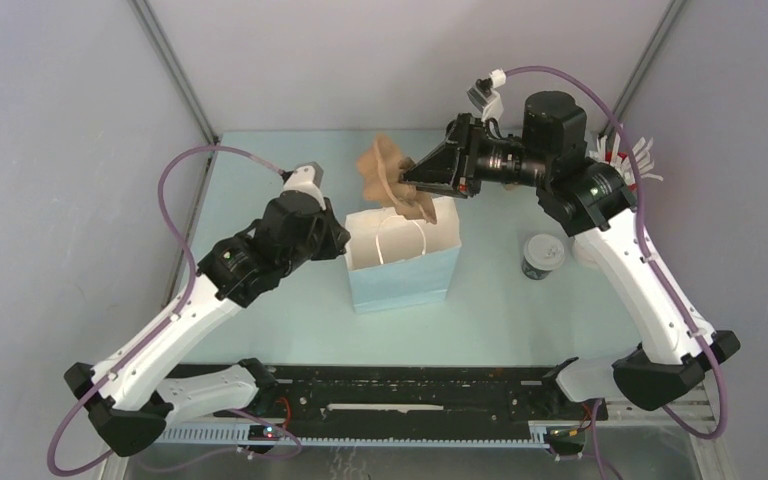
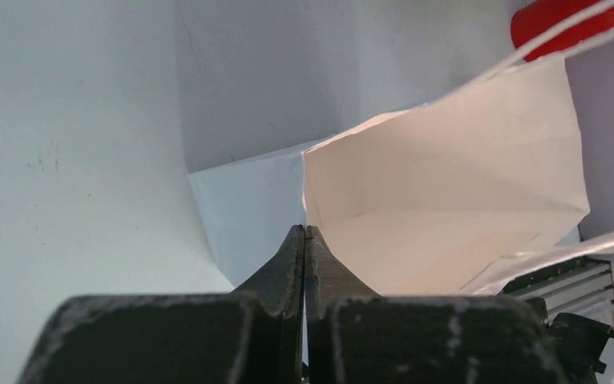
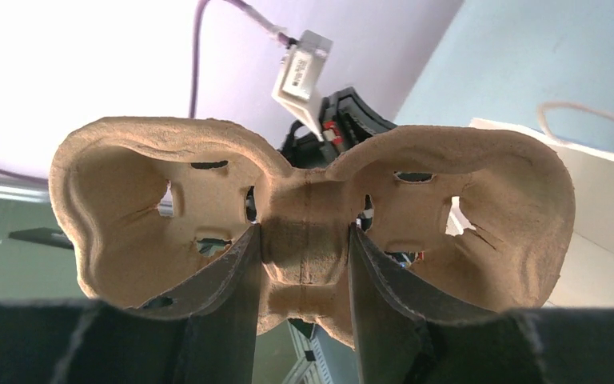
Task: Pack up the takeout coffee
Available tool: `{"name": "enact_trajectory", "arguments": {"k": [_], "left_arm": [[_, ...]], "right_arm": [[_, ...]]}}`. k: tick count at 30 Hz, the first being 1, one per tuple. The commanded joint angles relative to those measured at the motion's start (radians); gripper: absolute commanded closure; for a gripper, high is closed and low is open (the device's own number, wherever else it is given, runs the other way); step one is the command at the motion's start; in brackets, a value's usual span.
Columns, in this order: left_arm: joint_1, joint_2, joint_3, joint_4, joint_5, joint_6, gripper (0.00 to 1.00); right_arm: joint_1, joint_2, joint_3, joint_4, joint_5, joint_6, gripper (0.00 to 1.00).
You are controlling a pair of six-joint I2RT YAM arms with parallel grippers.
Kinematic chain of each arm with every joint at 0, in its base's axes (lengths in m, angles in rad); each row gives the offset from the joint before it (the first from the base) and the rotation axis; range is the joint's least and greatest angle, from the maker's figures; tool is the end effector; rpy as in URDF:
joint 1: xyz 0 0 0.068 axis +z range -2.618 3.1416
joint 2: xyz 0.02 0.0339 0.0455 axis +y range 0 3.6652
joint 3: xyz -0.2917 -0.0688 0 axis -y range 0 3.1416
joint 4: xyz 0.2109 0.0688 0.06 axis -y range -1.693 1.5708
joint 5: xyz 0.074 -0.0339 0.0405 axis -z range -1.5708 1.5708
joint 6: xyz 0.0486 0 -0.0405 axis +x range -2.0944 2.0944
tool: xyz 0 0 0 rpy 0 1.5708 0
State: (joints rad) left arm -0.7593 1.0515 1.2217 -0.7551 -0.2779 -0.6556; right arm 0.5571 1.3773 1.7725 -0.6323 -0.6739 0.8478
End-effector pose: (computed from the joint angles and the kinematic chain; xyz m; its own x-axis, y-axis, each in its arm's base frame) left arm 0.1351 -0.1098 0.3949 -0.6199 -0.2199 -0.7532 0.1491 0.9094 -0.3882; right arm 0.1913 0.1549 0.5100 -0.8278 0.1747 -0.5332 -0.4645 0.3197 0.8258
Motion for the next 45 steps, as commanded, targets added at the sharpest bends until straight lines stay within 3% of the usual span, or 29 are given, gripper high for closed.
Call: {"name": "enact_trajectory", "arguments": {"k": [1,6,10,17,34,45], "left_arm": [[-0.006,-0.062,-0.03,0.084,-0.047,0.014,1.0],[-0.006,-0.095,-0.054,0.148,-0.051,0.026,1.0],[-0.006,-0.116,-0.075,0.174,-0.057,0.022,1.0],[-0.006,-0.135,-0.092,0.169,-0.104,-0.008,1.0],[-0.006,-0.151,-0.123,0.172,-0.122,-0.077,1.0],[-0.006,-0.167,-0.152,0.195,-0.106,-0.09,1.0]], "right_arm": [[0.046,-0.025,0.011,0.135,0.036,0.059,0.78],[0.152,0.035,0.033,0.258,0.098,0.1,0.78],[0.229,0.067,0.04,0.261,0.225,0.057,0.78],[0.308,-0.066,-0.22,0.391,0.388,0.085,0.77],[0.366,-0.225,-0.411,0.253,0.519,0.264,0.76],[0.377,-0.212,-0.419,0.097,0.744,0.17,0.74]]}}
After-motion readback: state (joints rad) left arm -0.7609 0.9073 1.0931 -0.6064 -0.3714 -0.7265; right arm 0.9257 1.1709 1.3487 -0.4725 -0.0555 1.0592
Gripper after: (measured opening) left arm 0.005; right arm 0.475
